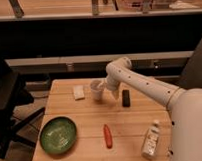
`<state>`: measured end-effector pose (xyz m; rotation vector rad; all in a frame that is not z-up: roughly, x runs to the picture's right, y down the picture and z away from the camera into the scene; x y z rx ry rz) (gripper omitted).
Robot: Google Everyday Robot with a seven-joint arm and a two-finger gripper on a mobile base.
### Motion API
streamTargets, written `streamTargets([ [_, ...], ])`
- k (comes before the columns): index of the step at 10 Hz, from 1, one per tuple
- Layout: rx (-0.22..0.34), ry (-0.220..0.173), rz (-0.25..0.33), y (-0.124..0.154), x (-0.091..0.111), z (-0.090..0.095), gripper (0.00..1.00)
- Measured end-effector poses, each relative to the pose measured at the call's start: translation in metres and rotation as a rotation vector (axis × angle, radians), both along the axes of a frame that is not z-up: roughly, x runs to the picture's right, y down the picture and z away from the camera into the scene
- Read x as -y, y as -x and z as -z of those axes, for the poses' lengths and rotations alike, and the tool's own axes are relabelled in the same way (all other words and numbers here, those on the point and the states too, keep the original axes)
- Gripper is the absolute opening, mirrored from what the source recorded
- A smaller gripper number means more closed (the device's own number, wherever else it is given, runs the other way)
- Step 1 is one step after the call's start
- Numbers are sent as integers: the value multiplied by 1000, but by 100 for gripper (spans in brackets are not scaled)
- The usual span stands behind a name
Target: Pick up the ceramic cup
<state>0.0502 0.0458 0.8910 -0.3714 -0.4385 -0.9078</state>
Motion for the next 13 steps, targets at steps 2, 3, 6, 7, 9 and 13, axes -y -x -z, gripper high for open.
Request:
streamTargets([
  [2,-1,0,3,-1,-1,-1,80],
  [3,-1,1,5,-1,-1,-2,80],
  [6,-1,1,6,-2,-1,-3,80],
  [7,-2,0,7,-2,-1,-3,80],
  [9,-2,1,9,-2,-2,-4,80],
  [13,-4,-1,14,-4,-2,-6,80],
])
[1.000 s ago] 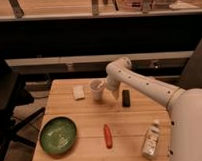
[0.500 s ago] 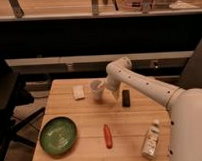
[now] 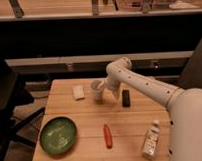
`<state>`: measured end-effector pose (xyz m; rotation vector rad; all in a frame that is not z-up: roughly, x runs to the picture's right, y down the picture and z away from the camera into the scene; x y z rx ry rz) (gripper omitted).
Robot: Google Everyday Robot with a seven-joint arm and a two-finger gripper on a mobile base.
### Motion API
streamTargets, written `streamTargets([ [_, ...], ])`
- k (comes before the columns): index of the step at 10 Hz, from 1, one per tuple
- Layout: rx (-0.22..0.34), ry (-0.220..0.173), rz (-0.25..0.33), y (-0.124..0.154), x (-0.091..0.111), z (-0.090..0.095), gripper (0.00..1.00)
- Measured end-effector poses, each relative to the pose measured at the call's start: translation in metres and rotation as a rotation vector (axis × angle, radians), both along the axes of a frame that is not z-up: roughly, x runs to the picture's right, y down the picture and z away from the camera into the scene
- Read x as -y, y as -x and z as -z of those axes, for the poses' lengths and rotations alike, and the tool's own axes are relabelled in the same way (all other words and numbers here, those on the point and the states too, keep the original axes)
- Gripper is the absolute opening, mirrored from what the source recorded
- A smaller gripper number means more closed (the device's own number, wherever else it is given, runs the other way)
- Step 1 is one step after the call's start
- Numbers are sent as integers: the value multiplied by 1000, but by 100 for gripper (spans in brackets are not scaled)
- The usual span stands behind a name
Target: Pick up the ceramic cup
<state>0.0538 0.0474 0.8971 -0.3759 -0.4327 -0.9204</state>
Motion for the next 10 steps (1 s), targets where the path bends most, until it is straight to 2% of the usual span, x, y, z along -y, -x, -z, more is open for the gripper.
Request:
streamTargets([
  [10,-2,-1,11,-5,-1,-7,80],
])
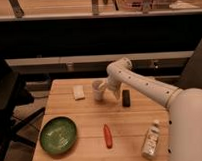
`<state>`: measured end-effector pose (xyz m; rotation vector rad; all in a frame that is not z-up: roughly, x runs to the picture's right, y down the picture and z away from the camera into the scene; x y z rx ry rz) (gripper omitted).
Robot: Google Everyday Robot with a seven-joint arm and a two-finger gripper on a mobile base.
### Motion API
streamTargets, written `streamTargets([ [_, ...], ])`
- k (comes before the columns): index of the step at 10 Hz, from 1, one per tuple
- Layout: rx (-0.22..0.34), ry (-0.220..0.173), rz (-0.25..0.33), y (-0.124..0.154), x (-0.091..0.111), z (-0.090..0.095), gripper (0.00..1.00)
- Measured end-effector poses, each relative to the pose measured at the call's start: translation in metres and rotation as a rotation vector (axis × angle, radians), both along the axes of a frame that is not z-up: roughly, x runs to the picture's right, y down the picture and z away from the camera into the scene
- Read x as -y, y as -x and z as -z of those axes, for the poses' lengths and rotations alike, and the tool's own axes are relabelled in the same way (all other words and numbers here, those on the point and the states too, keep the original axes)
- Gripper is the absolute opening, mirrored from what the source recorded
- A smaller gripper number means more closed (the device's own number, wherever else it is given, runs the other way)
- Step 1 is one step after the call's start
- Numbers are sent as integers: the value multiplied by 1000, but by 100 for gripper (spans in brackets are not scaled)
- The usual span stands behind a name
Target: Pick up the ceramic cup
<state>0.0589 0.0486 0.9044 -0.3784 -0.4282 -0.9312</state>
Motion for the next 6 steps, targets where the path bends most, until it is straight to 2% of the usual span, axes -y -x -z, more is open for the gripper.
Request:
streamTargets([
  [6,6,1,10,-3,0,-4,80],
])
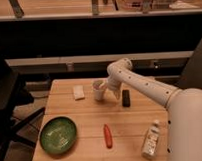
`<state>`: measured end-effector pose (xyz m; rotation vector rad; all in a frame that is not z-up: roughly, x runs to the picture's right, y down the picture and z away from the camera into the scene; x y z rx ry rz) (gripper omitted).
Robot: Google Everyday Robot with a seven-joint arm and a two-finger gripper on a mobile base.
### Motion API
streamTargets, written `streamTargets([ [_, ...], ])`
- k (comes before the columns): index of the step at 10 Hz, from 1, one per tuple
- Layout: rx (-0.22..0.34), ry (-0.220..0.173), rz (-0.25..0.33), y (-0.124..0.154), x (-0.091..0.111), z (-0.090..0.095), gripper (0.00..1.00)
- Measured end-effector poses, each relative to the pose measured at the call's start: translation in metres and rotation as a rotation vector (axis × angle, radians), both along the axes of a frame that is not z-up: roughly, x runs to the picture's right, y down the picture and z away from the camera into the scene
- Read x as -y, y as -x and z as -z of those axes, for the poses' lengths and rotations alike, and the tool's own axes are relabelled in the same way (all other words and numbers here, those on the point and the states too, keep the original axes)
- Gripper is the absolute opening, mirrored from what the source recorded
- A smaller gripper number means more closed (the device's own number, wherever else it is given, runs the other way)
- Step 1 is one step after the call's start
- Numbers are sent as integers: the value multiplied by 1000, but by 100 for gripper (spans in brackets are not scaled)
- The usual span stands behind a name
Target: Pick up the ceramic cup
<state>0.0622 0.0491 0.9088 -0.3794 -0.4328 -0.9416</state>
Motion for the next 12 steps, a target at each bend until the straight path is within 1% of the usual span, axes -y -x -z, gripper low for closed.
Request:
streamTargets([
  [12,18,1,16,-11,-2,-10,80],
])
